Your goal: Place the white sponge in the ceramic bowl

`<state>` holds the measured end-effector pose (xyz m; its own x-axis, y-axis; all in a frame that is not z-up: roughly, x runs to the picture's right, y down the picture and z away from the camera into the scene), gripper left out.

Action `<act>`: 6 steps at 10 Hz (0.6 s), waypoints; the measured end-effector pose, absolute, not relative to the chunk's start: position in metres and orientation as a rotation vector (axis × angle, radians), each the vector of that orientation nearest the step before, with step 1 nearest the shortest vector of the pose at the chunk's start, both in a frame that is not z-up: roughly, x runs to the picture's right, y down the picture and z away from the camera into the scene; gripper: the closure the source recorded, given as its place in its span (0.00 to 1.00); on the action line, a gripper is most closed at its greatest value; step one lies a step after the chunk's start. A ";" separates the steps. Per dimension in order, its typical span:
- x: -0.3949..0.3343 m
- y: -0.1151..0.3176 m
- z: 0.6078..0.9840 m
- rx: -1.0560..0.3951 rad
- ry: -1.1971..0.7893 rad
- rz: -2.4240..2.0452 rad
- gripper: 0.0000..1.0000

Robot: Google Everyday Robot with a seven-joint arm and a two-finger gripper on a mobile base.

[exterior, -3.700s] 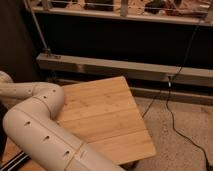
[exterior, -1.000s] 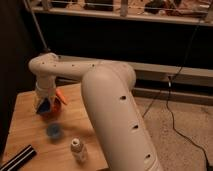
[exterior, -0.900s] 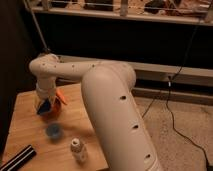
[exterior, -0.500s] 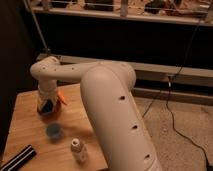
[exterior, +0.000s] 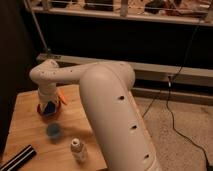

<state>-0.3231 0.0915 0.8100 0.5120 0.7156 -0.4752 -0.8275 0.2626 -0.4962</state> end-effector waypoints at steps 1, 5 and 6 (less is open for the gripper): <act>-0.325 0.092 0.810 -0.775 0.158 1.051 0.20; -0.329 0.091 0.807 -0.750 0.132 1.065 0.20; -0.328 0.091 0.806 -0.744 0.131 1.068 0.20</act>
<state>-0.3281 0.0911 0.8059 0.4987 0.7465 -0.4405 -0.8307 0.2667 -0.4886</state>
